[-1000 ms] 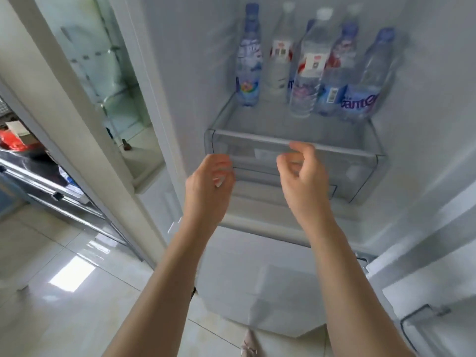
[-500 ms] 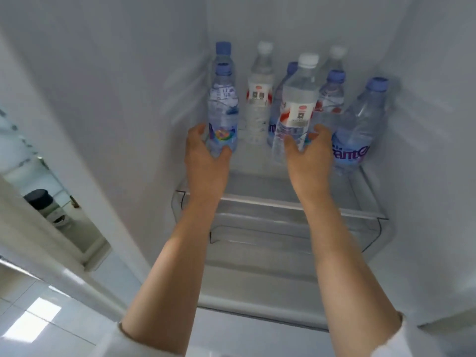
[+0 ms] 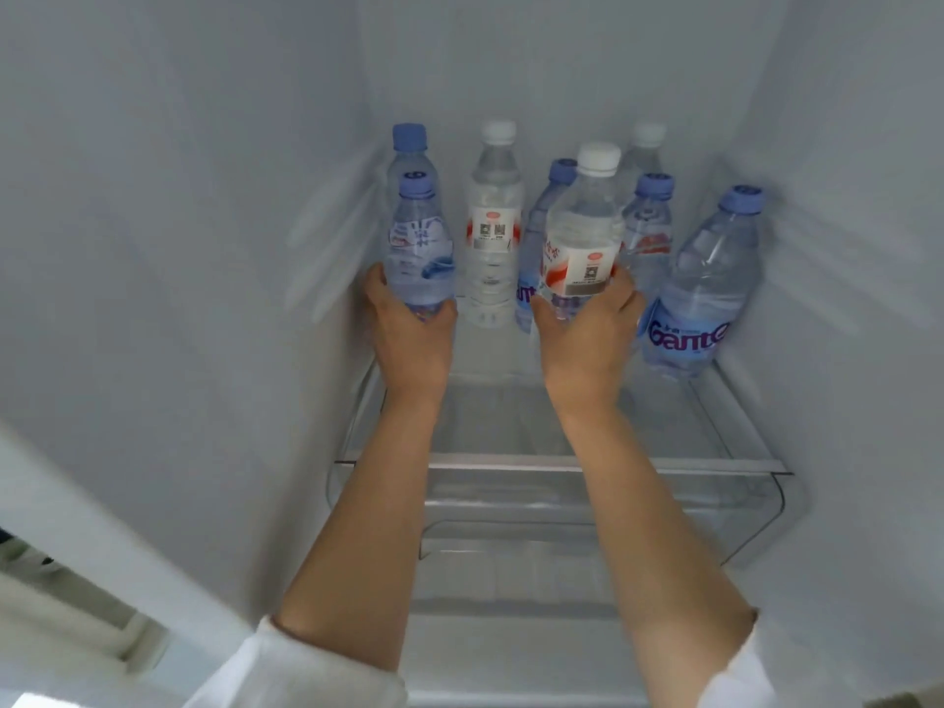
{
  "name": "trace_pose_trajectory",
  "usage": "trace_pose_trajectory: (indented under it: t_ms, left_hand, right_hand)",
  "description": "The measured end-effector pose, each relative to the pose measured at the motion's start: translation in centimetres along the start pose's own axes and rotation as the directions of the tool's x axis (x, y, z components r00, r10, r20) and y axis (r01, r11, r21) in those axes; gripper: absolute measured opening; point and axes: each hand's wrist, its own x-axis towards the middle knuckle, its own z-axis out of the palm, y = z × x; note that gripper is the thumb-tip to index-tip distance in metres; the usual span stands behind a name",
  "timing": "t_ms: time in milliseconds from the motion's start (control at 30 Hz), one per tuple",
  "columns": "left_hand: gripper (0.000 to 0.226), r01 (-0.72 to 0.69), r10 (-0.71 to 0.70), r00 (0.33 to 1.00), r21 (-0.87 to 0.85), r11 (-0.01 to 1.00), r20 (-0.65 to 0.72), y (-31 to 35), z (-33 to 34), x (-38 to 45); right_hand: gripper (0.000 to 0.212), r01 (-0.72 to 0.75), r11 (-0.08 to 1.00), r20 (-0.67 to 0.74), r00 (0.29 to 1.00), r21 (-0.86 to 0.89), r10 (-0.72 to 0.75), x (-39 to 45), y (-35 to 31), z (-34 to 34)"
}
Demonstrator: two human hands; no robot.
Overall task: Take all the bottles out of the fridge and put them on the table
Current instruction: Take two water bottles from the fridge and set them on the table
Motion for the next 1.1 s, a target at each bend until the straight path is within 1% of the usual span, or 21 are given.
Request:
trace_pose_trajectory:
  t_ms: [133,267,367,500,600,700,767,967,1100]
  left_hand:
    - [0.077,0.038,-0.038,0.999,0.012,0.999,0.018,-0.9,0.6,0.7]
    - [0.084,0.041,-0.040,0.999,0.040,0.998,-0.015,-1.4,1.1,1.1]
    - [0.085,0.045,-0.044,0.999,0.049,0.998,-0.022,-1.6,1.2,1.2]
    - [0.078,0.029,-0.025,0.998,0.072,0.997,-0.066,-1.3,1.0,0.9]
    - [0.073,0.032,-0.026,0.996,0.072,0.997,-0.082,-0.6,0.6,0.2]
    - [0.070,0.014,-0.009,0.997,0.059,0.998,-0.082,-0.1,0.1,-0.9]
    - [0.070,0.009,-0.004,0.995,0.052,0.999,-0.098,0.8,-0.4,-1.9]
    - [0.071,-0.012,0.017,0.994,0.047,0.999,-0.111,3.9,-2.2,-5.1]
    - [0.073,0.031,-0.023,0.992,0.061,0.998,-0.122,6.5,-3.8,-7.6]
  right_hand:
    - [0.088,-0.017,1.000,-0.057,0.998,-0.010,0.017,0.1,0.0,1.0]
    - [0.084,-0.017,0.999,-0.085,0.996,-0.034,0.014,0.2,0.2,1.3]
    - [0.083,-0.027,0.999,-0.068,0.997,-0.034,0.025,0.3,0.3,1.2]
    - [0.081,-0.045,0.999,-0.052,0.998,0.000,0.045,0.5,0.4,0.9]
    - [0.076,-0.035,0.997,-0.036,0.999,0.076,0.038,0.3,0.4,0.6]
    - [0.069,-0.080,0.975,0.039,0.997,0.206,0.073,-0.1,0.3,-0.3]
    - [0.068,-0.093,0.962,0.074,0.994,0.259,0.076,-0.4,0.1,-1.1]
    - [0.069,-0.044,0.941,0.093,0.996,0.334,0.014,-2.4,-1.0,-4.3]
    - [0.071,-0.019,0.927,0.091,0.996,0.374,-0.017,-4.0,-2.0,-7.3]
